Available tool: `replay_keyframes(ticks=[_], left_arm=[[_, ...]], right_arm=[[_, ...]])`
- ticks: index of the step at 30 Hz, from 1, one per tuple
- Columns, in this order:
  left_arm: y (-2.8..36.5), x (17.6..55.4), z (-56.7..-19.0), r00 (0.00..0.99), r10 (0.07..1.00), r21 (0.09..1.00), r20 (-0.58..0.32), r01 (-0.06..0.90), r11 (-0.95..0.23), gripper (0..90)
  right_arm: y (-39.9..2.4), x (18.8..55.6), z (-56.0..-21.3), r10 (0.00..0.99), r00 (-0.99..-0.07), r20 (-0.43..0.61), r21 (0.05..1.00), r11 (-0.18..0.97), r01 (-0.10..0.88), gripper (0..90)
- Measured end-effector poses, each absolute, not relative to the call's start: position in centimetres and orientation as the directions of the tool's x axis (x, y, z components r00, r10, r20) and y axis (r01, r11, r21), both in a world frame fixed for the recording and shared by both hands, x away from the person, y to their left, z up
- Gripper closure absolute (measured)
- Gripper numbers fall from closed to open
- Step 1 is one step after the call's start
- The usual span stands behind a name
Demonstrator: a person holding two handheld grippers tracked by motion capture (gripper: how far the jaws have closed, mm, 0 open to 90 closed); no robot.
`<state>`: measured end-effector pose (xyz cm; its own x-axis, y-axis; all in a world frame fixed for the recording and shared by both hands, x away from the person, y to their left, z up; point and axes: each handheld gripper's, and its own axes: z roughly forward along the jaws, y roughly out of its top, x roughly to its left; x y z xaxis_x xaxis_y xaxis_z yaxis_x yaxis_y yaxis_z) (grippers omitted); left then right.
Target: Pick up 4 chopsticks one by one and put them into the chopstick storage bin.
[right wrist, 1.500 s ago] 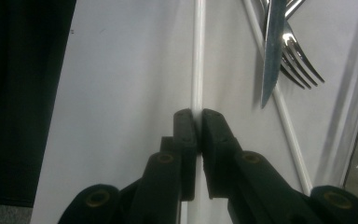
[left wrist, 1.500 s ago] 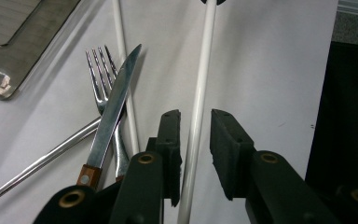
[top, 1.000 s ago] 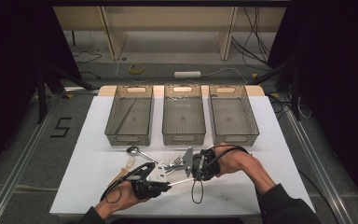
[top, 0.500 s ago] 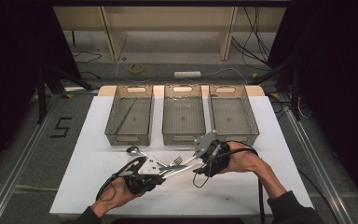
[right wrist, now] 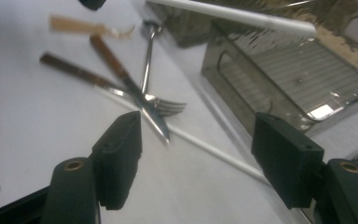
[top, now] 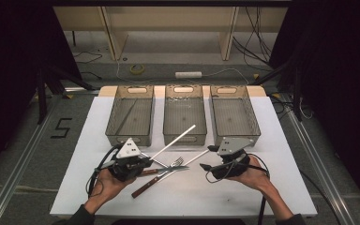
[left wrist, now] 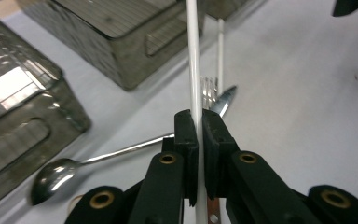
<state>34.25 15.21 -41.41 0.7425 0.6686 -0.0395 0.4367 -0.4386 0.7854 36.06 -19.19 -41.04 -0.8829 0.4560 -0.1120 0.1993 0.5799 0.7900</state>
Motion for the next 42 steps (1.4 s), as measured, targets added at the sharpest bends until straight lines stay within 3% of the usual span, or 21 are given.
replay_keyframes(ticks=[4, 9, 31, 42], left_arm=[[16.1, 34.8, -41.0, 0.701, 0.711, 0.805, -0.054, 0.451, -0.384, 85.7], [17.5, 35.6, -40.5, 0.661, 0.745, 0.821, -0.09, 0.473, -0.32, 85.7], [22.0, 41.7, -39.8, 0.448, 0.883, 0.833, -0.137, 0.535, -0.141, 85.7], [22.9, 45.8, -40.9, 0.346, 0.927, 0.779, -0.148, 0.618, -0.106, 85.6]], right_arm=[[-20.3, 35.8, -41.0, 0.527, -0.85, 0.001, 0.86, 0.433, 0.27, 32.3], [-21.3, 35.1, -41.5, 0.574, -0.817, 0.053, 0.883, 0.356, 0.307, 32.2], [-21.6, 33.2, -42.3, 0.578, -0.81, 0.102, 0.884, 0.32, 0.34, 30.1], [-21.2, 32.7, -42.5, 0.555, -0.826, 0.093, 0.879, 0.344, 0.33, 30.1]])
